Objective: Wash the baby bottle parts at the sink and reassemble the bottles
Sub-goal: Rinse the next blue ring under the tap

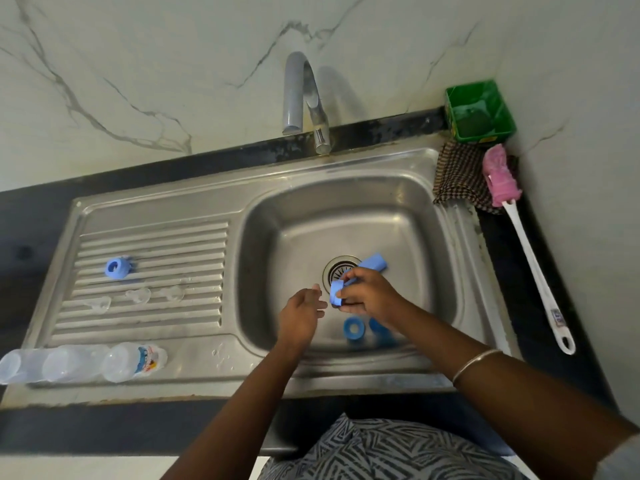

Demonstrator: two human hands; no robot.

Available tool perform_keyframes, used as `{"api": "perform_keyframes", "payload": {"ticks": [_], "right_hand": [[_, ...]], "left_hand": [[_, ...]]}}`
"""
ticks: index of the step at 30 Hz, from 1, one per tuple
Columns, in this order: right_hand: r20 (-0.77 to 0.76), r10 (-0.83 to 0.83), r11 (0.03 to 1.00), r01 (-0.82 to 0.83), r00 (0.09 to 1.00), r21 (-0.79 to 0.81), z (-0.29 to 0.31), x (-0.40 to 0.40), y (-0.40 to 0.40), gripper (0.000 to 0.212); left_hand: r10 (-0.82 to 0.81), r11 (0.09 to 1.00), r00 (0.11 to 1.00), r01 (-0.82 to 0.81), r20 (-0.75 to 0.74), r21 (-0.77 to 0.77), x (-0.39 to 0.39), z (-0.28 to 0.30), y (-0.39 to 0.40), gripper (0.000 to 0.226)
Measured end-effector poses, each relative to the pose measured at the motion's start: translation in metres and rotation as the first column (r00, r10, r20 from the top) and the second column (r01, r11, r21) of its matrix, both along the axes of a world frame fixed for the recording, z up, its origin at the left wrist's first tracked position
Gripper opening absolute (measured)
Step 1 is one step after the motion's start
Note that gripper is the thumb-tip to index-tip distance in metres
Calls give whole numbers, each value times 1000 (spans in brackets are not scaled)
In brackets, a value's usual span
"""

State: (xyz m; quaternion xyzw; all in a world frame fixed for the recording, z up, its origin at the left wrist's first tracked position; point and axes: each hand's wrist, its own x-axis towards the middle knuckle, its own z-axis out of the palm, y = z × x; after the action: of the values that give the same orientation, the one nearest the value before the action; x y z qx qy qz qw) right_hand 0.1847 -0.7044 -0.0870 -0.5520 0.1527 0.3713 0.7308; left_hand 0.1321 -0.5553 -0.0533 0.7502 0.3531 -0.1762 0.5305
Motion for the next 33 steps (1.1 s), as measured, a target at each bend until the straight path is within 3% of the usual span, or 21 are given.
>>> {"api": "perform_keyframes", "payload": {"ticks": [3,8,11,14,17,22,26,30,33], "right_hand": [[87,-30,997,23,996,71,15,-3,-4,22],[313,-2,999,17,950,-46,25,-9,-8,28],[381,-7,993,51,925,-103,25,-10,-9,35],[433,-14,987,83,901,-141,27,-8,-2,35],[495,-7,982,99,869,-159,30,-6,8,38],[534,58,973,73,843,-220,35,11,20,40],[551,42,937,159,834,-312,39,46,25,34],[688,-10,882,331,725,-336,53,108,32,16],[755,21,855,379,655,-353,68,151,36,27]], "left_hand": [[43,984,993,-61,-108,-169,10,8,-9,38],[85,951,995,-94,-43,-295,15,19,-12,32],[43,947,999,-35,17,-319,17,27,-9,22],[-53,957,996,72,73,-280,20,32,-2,23],[-44,973,992,68,115,-219,28,32,8,36],[-121,986,957,146,263,-77,46,31,23,11],[-101,992,936,118,336,-32,69,33,31,8],[-115,993,897,117,426,22,97,35,38,14],[-113,992,863,127,493,5,115,35,41,27]]}}
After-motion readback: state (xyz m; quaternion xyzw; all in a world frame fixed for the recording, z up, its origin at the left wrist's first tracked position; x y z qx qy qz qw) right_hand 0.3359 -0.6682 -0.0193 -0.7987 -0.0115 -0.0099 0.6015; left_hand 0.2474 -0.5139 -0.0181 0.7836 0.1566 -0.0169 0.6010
